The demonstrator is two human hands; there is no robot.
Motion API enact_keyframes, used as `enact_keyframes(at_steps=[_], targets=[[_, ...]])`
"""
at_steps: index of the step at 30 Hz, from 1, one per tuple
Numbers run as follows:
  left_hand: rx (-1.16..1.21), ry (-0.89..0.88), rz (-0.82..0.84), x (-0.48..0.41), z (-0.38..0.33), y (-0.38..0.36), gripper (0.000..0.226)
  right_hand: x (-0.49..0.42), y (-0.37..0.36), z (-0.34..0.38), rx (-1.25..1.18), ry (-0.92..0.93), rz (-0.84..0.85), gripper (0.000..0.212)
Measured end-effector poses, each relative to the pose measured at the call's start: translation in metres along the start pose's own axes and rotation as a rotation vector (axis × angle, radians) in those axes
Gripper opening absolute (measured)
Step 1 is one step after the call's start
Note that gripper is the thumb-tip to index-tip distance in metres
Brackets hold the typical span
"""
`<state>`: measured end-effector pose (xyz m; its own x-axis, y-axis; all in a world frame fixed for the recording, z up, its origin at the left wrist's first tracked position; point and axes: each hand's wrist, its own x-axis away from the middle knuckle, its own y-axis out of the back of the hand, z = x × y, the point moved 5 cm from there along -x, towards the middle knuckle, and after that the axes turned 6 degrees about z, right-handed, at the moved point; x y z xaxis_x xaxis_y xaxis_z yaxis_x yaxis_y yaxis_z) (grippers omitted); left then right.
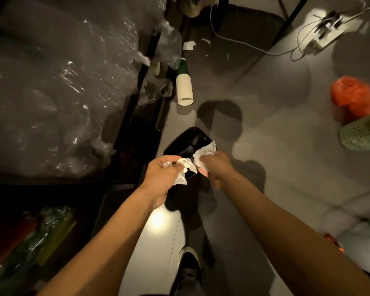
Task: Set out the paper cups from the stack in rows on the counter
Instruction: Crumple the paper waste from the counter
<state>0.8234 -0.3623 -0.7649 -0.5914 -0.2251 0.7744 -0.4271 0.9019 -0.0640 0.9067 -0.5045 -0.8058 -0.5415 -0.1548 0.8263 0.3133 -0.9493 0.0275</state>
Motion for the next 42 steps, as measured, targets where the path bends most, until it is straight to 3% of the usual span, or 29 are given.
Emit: enact_keyframes(at_steps=[3,7,10,13,19,23,26,30,32,35,39,42], targets=[[-0.015,0.020,-0.006,-0.028,0.013,0.005,0.015,-0.040,-0.003,-0.014,0.032,-0.036,0.020,0.003],[-0.041,0.036,-0.004,-0.056,0.020,0.008,0.019,-0.063,-0.004,-0.025,0.037,-0.078,0.032,0.032],[-0.014,0.064,-0.030,-0.072,0.022,0.005,0.020,-0.063,0.000,-0.030,-0.030,-0.079,0.026,0.016],[0.068,0.108,-0.101,-0.087,0.024,0.001,0.023,-0.070,0.010,-0.044,-0.035,-0.093,-0.004,0.028],[0.189,0.164,-0.137,-0.104,0.020,-0.013,0.035,-0.076,0.025,-0.066,-0.101,-0.145,0.049,0.017],[0.321,0.266,-0.016,-0.095,0.007,-0.028,0.043,-0.071,0.027,-0.068,-0.181,-0.167,0.043,0.012],[0.319,0.272,0.011,-0.084,0.004,-0.025,0.067,-0.061,0.024,-0.062,-0.254,-0.171,0.066,0.025],[0.334,0.232,0.000,-0.058,-0.005,-0.007,0.080,-0.030,0.018,-0.039,-0.333,-0.123,0.092,0.046],[0.354,0.195,0.031,-0.041,-0.019,-0.001,0.070,-0.006,0.015,-0.019,-0.388,-0.069,0.108,0.042],[0.382,0.053,0.042,-0.005,-0.057,0.015,0.025,0.045,0.002,0.026,-0.430,0.054,0.136,0.027],[0.420,-0.105,0.101,0.062,-0.110,0.025,0.023,0.119,-0.014,0.090,-0.528,0.231,0.209,0.051],[0.429,-0.224,0.123,0.128,-0.156,0.039,0.020,0.180,-0.036,0.137,-0.487,0.322,0.277,0.049]])
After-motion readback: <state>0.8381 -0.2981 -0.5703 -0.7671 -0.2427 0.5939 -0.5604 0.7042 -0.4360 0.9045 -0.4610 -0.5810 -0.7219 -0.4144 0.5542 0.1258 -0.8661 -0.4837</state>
